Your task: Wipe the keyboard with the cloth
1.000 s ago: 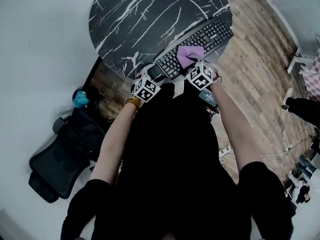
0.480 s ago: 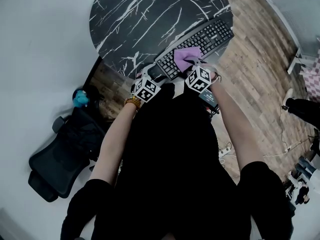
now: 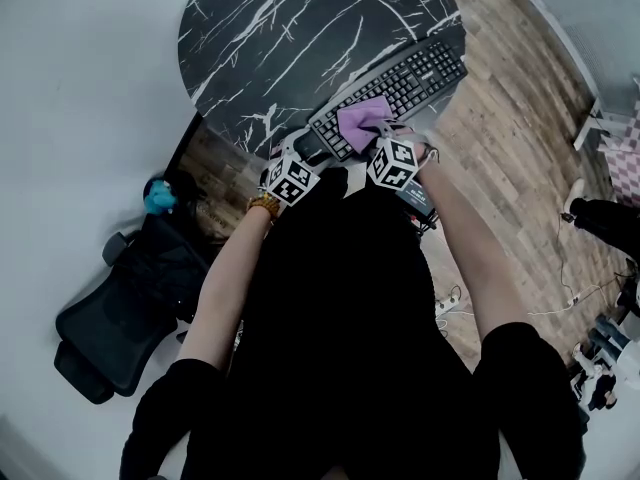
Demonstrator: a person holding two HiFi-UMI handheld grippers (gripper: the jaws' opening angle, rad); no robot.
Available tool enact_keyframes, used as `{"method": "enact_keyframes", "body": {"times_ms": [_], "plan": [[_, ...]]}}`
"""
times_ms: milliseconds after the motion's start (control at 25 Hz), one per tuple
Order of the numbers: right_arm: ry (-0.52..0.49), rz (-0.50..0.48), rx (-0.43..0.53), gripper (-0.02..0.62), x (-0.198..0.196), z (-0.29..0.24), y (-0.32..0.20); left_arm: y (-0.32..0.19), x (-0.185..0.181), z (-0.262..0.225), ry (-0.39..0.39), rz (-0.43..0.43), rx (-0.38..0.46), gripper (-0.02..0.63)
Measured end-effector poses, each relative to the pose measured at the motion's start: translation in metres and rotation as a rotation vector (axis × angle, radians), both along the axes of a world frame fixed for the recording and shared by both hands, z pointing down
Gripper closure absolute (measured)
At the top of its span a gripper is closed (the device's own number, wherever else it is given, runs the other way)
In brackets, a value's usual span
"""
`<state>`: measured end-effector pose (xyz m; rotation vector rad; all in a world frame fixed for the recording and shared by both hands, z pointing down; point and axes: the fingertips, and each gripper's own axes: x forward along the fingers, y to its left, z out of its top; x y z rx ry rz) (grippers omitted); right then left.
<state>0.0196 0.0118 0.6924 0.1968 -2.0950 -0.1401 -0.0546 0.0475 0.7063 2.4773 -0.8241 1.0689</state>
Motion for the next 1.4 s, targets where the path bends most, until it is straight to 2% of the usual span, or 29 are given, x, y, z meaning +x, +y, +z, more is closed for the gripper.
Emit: {"method": "enact_keyframes", "body": {"times_ms": [280,440,600,760,1080,1160,1200,1280,1320,1400], "plan": [[0.007,-0.075,0.048,0.538,-0.002,0.0,0.002,0.0,-0.002,0.0,-0.002,-0.001,0.001,0.279],[0.01,-0.186,0.055,0.537,-0.008,0.0,0.016,0.0,-0.001,0.001,-0.001,0.001,-0.001,0.279],[0.006,-0.237,0.061,0.538,-0.013,0.0,0.024,0.0,-0.001,-0.001,-0.003,0.0,-0.001,0.279],[0.028,-0.354,0.067,0.538,-0.017,0.0,0.036,0.0,0.0,-0.002,0.001,0.003,0.004,0.279],[0.04,-0.444,0.055,0.538,-0.018,0.001,0.041,0.001,-0.001,0.001,0.0,0.001,0.002,0.279],[0.029,-0.417,0.008,0.537,-0.018,0.001,0.042,0.001,-0.001,0.0,-0.001,0.002,0.004,0.279],[0.007,-0.375,-0.056,0.537,-0.019,-0.001,0.043,0.0,0.0,0.0,-0.001,0.003,0.005,0.279],[-0.085,-0.237,-0.228,0.537,-0.025,-0.014,0.04,-0.001,0.001,-0.001,0.004,0.006,-0.004,0.279],[-0.147,-0.163,-0.275,0.537,-0.029,-0.025,0.033,0.0,0.001,-0.001,0.011,0.004,-0.021,0.279],[-0.26,-0.031,-0.247,0.535,-0.032,-0.051,0.004,0.001,0.0,-0.004,0.039,-0.01,-0.069,0.281]]}}
